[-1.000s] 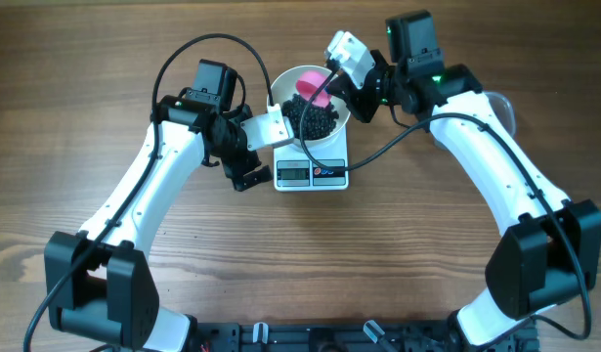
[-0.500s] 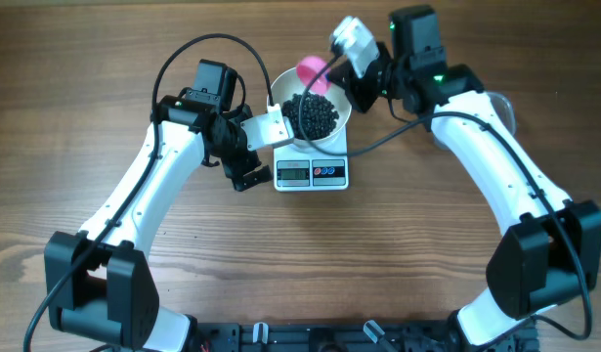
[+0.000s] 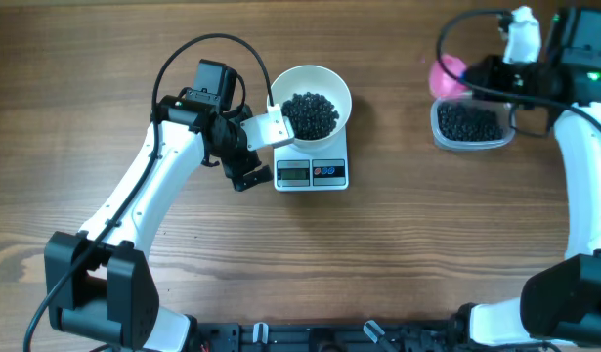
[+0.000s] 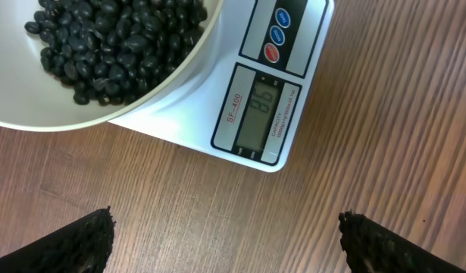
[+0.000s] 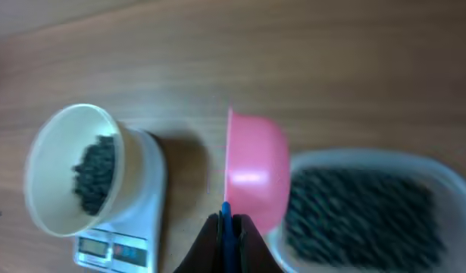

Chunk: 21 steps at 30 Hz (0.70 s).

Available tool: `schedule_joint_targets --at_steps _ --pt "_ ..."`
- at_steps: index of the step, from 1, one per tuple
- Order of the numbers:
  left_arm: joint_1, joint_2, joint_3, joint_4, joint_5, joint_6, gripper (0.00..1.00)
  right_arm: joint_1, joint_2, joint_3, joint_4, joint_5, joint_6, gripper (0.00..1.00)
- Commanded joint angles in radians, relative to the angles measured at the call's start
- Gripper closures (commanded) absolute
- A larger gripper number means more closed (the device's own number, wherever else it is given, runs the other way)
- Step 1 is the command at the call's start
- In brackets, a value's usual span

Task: Scoop item into bowl and weigh 150g on scale
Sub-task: 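Move the empty scoop back right into the bean tub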

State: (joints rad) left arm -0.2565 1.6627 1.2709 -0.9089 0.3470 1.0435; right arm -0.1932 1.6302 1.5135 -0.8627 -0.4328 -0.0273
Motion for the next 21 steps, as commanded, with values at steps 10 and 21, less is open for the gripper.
schedule_joint_targets --at_steps 10,21 --pt "0.002 0.004 0.005 -0.001 0.023 0.019 0.0 -0.036 0.002 0.0 -0.007 0.198 -0.048 0.96" --pt "0.002 0.004 0.005 -0.001 0.023 0.019 0.0 -0.036 0.027 -0.06 -0.01 0.339 -0.074 0.96"
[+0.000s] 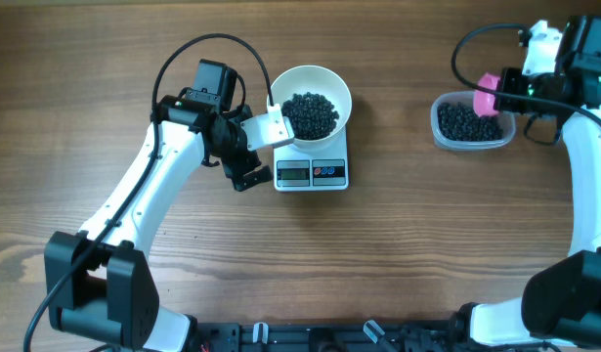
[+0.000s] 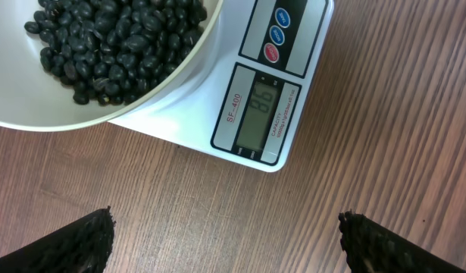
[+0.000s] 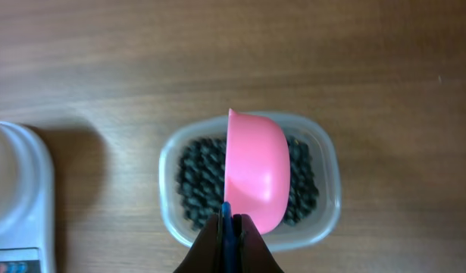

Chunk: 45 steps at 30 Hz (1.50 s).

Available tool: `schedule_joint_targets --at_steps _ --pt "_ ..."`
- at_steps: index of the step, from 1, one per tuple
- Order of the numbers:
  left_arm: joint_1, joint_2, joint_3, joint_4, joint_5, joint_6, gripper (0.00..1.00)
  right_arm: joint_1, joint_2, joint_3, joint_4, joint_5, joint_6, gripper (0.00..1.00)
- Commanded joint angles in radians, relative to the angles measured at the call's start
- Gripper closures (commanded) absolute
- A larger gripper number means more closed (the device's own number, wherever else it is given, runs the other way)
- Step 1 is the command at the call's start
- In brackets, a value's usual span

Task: Scoop item into bowl and weigh 150g on scale
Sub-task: 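Move the empty scoop back right into the bean tub, then push the pink scoop into the beans with the right gripper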

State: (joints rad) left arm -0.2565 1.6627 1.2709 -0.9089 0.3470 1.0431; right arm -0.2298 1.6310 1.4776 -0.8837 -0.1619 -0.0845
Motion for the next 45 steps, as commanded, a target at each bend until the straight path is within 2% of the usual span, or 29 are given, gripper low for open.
schedule_joint_targets --at_steps 1,9,15,28,45 --pt "0.002 0.004 0.005 -0.001 0.023 0.019 0.0 0.0 0.042 -0.027 0.014 0.068 -0.017 0.96" --pt "0.002 0.004 0.005 -0.001 0.023 0.019 0.0 0.0 0.24 -0.027 0.027 0.173 -0.009 0.96" --pt "0.002 0.004 0.005 -0.001 0.023 0.019 0.0 0.001 0.336 -0.027 0.031 0.048 0.039 0.96" --pt "0.002 0.004 0.005 -0.001 0.023 0.019 0.0 0.002 0.342 -0.027 0.023 -0.174 0.066 0.96" --pt "0.002 0.004 0.005 -0.001 0.023 0.019 0.0 0.001 0.342 -0.027 0.019 -0.173 0.059 0.96"
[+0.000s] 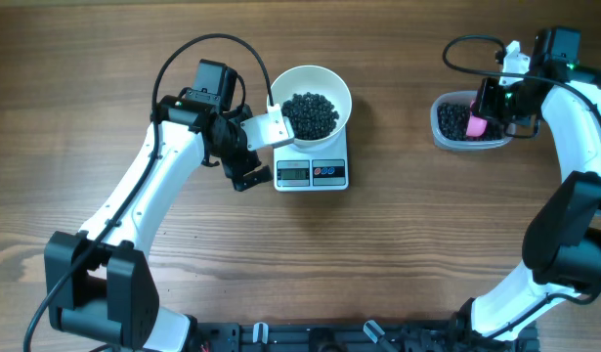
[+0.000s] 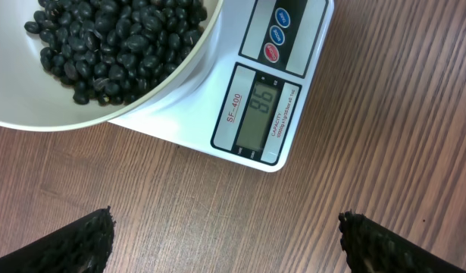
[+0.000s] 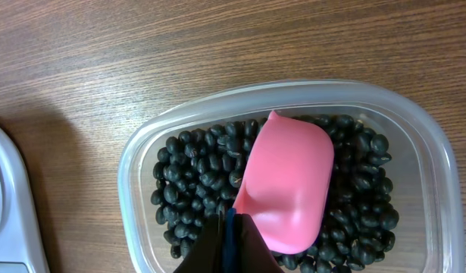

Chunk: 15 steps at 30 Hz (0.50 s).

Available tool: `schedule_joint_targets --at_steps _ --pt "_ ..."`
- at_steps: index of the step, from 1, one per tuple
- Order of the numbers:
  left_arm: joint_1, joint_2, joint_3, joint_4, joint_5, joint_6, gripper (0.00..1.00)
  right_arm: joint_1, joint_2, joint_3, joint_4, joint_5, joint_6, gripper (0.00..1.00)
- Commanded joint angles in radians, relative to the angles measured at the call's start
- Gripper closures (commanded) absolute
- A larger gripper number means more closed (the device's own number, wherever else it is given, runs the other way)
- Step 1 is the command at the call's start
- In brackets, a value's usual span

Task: Scoop item into bowl and weigh 150g on scale
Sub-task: 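Push the pink scoop into the beans with the right gripper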

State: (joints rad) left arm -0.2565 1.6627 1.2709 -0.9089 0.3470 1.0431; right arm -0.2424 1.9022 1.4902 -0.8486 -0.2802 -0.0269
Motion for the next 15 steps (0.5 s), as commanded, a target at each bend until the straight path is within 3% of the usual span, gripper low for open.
schedule_joint_targets --at_steps 1,15 --pt "0.002 0.004 0.005 -0.001 0.023 0.019 0.0 0.014 0.071 -0.04 -0.016 -0.055 0.002 0.96" --pt "0.002 0.004 0.005 -0.001 0.023 0.019 0.0 0.014 0.071 -0.04 -0.02 -0.103 0.064 0.96"
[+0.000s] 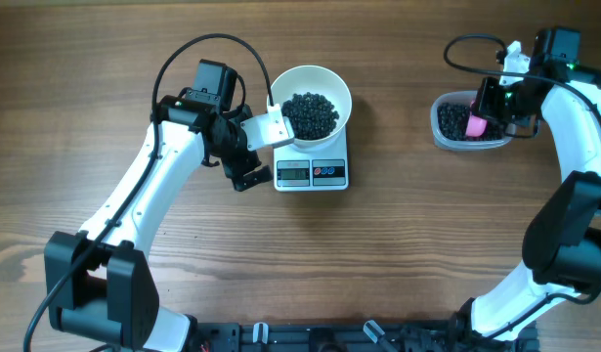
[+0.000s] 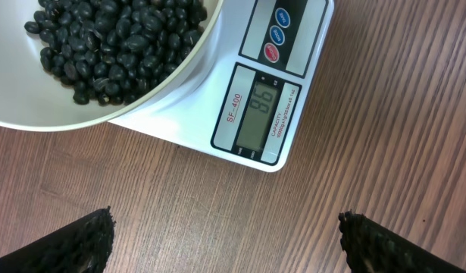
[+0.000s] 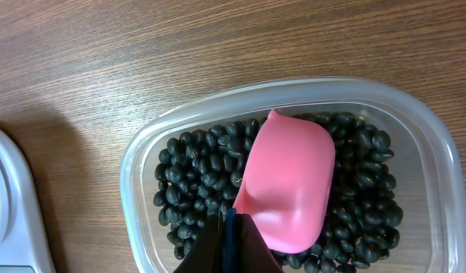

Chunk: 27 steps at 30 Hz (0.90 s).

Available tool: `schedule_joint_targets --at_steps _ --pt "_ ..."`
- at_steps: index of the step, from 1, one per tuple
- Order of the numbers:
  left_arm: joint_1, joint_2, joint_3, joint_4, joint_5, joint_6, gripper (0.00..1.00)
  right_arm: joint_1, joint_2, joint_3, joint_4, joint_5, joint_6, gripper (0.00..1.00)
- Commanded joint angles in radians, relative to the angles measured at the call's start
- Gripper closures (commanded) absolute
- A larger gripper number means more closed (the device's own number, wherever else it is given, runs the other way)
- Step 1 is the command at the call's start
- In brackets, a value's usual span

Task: Scoop item into bowl and weigh 150g on scale
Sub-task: 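Push the pink scoop into the beans with the right gripper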

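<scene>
A white bowl (image 1: 312, 98) holding black beans (image 2: 111, 42) stands on a white digital scale (image 1: 313, 171) whose display (image 2: 261, 108) reads 86. My left gripper (image 2: 226, 241) is open over bare wood just in front of the scale. At the far right a clear plastic tub (image 3: 142, 163) is full of black beans (image 3: 198, 178). My right gripper (image 3: 229, 243) is shut on the blue handle of a pink scoop (image 3: 289, 189), whose bowl is pushed down among the tub's beans, back side up.
The wooden table (image 1: 398, 254) carries only the scale and the tub (image 1: 468, 123). The left arm (image 1: 153, 186) reaches in beside the scale's left side. A black cable (image 1: 466, 44) loops above the right arm.
The tub has shifted very slightly in the right wrist view. Otherwise nothing has moved, and the scale reads 86 as before.
The right gripper held the pink scoop in the air between the scale and the tub. Then the scoop hung over the tub's beans. Later it was pressed down into the beans, where it stays. The left gripper stayed open by the scale throughout.
</scene>
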State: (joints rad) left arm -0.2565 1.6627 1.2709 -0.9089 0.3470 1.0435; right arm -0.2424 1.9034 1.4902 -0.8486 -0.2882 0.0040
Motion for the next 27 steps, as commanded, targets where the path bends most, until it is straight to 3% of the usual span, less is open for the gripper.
schedule_joint_targets --at_steps 1,21,27 --pt "0.002 0.004 0.005 -0.001 0.023 0.019 0.01 0.015 0.07 -0.04 -0.02 -0.108 0.033 0.96" --pt "0.002 0.004 0.005 -0.001 0.023 0.019 0.0 0.015 0.07 -0.04 0.072 -0.184 0.034 0.96" --pt "0.002 0.004 0.005 -0.001 0.023 0.019 0.0 0.015 0.07 -0.04 -0.006 -0.184 0.108 0.96"
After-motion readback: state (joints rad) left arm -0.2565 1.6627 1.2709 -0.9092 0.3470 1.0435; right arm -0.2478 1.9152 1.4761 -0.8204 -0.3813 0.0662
